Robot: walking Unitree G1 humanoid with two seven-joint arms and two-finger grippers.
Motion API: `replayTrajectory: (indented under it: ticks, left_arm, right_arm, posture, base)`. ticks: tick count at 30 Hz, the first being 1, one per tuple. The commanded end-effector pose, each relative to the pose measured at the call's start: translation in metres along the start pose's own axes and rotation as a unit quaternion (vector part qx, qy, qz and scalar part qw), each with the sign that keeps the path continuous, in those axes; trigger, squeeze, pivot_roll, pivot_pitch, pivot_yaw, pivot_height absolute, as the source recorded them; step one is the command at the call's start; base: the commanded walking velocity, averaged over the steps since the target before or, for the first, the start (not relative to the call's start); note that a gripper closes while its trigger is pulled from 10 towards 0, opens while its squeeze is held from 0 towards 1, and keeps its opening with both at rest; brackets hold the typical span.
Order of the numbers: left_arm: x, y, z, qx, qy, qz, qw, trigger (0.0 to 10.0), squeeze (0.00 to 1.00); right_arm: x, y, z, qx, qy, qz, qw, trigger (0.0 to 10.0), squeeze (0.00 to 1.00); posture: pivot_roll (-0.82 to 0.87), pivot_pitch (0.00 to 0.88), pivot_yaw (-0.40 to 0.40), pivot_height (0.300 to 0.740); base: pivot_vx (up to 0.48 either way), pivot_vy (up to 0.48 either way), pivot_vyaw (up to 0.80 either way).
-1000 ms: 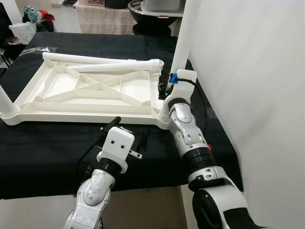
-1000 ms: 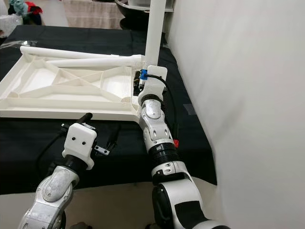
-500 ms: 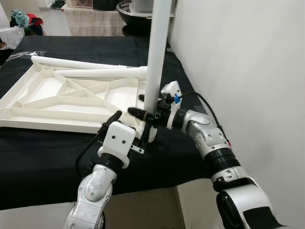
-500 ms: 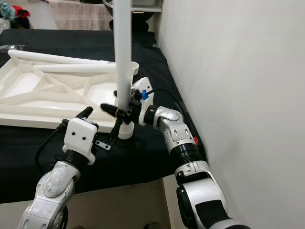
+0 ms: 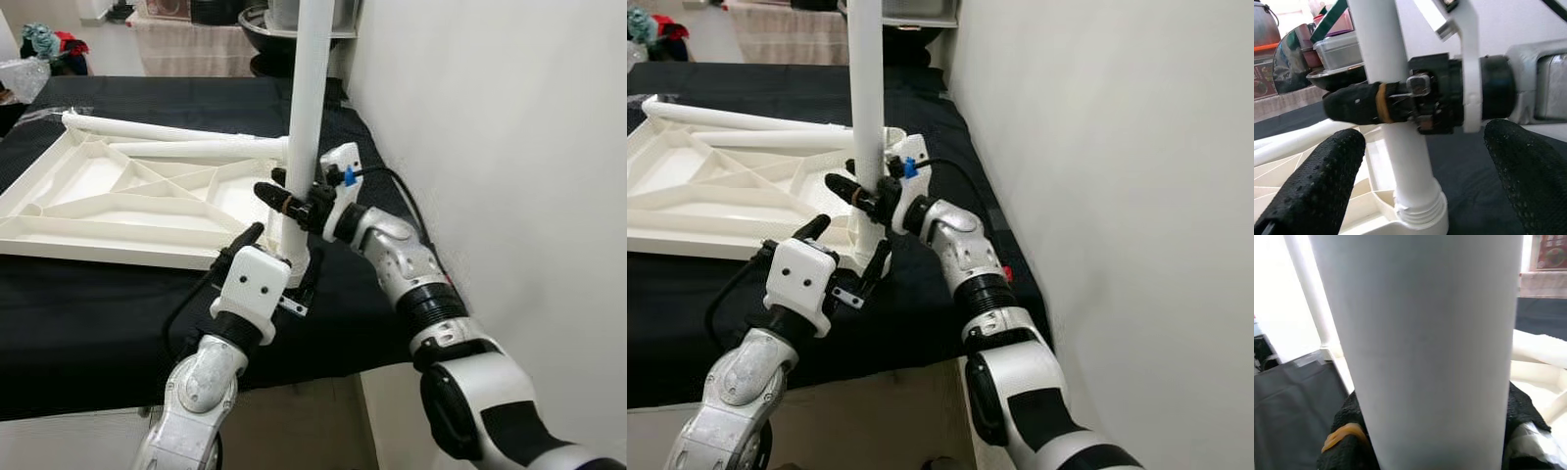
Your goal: Building children table
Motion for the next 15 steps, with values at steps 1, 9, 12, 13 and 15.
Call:
replayTrajectory:
  ticks: [1,9,12,13,15]
  left_arm:
    - [0.0,0.003,-0.001,-0.001,0.0,-0.002,1.0,10.0,0.0]
    - [0.006,-0.011,0.005,-0.007,0.012,0.023,1.0,10.0,0.0]
    - [0.008,-0.016,0.005,-0.008,0.01,0.034,0.999,10.0,0.0]
    - [0.01,-0.018,0.005,-0.009,0.009,0.038,0.999,10.0,0.0]
    - [0.011,-0.019,0.004,-0.009,0.008,0.04,0.999,10.0,0.0]
  right_arm:
    - [0.0,0.002,-0.003,-0.012,-0.03,-0.011,0.999,0.0,0.0]
    - [0.059,-0.023,-0.069,0.026,-0.494,0.093,0.864,0.0,0.0]
    - [0.068,-0.018,-0.072,0.025,-0.543,0.08,0.836,0.0,0.0]
    - [0.063,-0.016,-0.068,0.018,-0.538,0.072,0.84,0.0,0.0]
    - [0.057,-0.014,-0.064,0.009,-0.525,0.066,0.848,10.0,0.0]
  posture:
    - [0.09,0.034,-0.106,0.74]
    - [0.08,0.032,-0.101,0.74]
    - [0.08,0.03,-0.099,0.74]
    - [0.08,0.032,-0.097,0.74]
    - [0.08,0.033,-0.099,0.74]
  base:
    - [0.0,0.0,0.0]
    - [0.0,0.0,0.0]
    - [0.0,0.0,0.0]
    - [0.0,0.0,0.0]
    - [0.0,0.0,0.0]
Point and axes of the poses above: a point about 5 cm out from each wrist's last joint towards the gripper, its own x axis pointing back from the gripper into the wrist, its own y axis along the axis of the wrist's last joint, z = x × y, the point moved 3 cm from there along -x, pointing out of the wrist towards the gripper, and after that the axes turned 8 degrees about x, right-handed, at the moved point
